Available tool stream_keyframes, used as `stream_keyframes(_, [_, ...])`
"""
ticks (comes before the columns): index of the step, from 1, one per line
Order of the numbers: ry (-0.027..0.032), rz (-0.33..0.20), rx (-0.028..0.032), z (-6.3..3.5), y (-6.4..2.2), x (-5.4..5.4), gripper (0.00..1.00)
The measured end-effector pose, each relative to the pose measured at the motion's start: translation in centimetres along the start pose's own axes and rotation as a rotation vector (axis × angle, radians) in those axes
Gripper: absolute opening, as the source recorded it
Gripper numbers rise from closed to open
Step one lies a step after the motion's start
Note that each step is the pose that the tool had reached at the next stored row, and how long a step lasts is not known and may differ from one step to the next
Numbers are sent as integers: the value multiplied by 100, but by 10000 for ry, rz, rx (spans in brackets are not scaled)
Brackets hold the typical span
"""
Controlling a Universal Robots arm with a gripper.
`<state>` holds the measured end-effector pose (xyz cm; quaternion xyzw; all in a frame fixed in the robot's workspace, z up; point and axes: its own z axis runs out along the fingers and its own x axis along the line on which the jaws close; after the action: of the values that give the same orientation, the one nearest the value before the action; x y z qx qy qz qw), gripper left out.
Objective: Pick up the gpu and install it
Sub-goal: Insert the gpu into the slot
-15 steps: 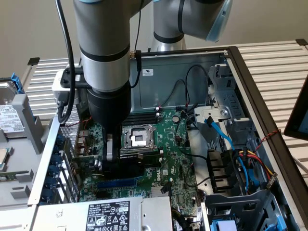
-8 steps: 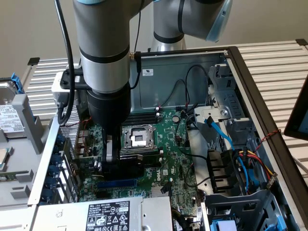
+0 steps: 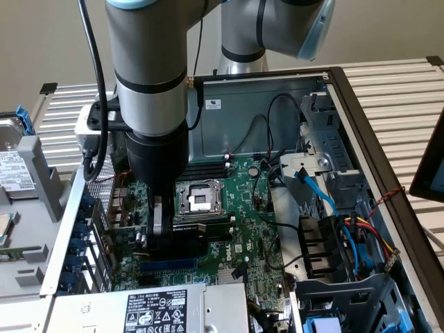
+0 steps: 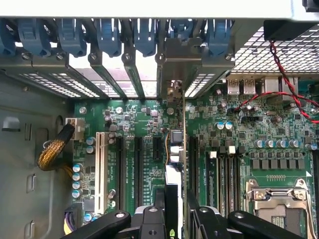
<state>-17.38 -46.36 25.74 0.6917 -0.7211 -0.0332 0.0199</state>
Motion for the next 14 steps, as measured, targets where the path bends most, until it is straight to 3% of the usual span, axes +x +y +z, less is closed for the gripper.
stream_keyframes(14, [-21, 42, -41, 22, -2, 14, 27])
